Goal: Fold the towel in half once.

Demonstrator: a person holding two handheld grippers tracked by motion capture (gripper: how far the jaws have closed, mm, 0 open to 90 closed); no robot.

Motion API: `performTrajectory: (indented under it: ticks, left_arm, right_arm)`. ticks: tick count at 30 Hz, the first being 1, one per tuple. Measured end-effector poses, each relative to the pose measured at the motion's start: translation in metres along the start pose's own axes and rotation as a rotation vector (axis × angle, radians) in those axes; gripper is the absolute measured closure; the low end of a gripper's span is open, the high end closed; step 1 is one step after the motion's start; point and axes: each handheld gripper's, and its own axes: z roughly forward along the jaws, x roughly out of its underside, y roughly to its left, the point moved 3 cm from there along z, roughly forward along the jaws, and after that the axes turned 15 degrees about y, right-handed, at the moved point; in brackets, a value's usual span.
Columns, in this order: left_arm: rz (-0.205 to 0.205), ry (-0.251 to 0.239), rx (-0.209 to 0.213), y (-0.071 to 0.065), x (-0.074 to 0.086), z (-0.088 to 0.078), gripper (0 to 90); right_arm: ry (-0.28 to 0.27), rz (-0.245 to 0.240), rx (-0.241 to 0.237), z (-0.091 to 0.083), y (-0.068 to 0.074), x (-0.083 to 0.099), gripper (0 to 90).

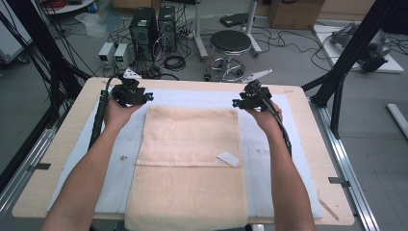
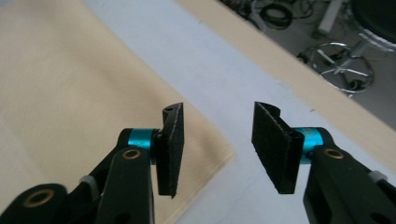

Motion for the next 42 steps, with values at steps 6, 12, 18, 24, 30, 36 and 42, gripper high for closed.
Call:
performTrajectory:
  ticks: [6, 12, 18, 24, 30, 36, 42]
  left_arm:
    - [-0.013, -0.048, 0.091, -0.016, 0.049, 0.0, 53.2]
    - [0.014, -0.073, 0.149, -0.04, 0.083, -0.008, 45.4]
    - [0.048, -0.08, 0.197, -0.054, 0.104, -0.021, 36.2]
    - [0.082, -0.056, 0.216, -0.069, 0.12, -0.03, 20.3]
    - [0.117, -0.059, 0.23, -0.081, 0.137, -0.032, 20.6]
    - [0.132, -0.027, 0.271, -0.085, 0.149, -0.025, 32.1]
    - [0.202, 0.056, 0.295, -0.093, 0.153, -0.013, 48.2]
  right_arm:
    - [-0.009, -0.021, -0.078, 0.004, 0.028, 0.028, 48.7]
    - [-0.069, -0.051, -0.109, -0.005, 0.059, 0.056, 46.8]
    - [-0.098, -0.078, -0.124, -0.014, 0.077, 0.078, 42.1]
    - [-0.103, -0.068, -0.138, -0.02, 0.089, 0.095, 33.2]
    - [-0.1, -0.095, -0.133, -0.014, 0.105, 0.113, 31.6]
    - [-0.066, -0.137, -0.156, -0.002, 0.115, 0.125, 41.5]
    - [-0.008, -0.165, -0.174, 0.012, 0.12, 0.137, 52.2]
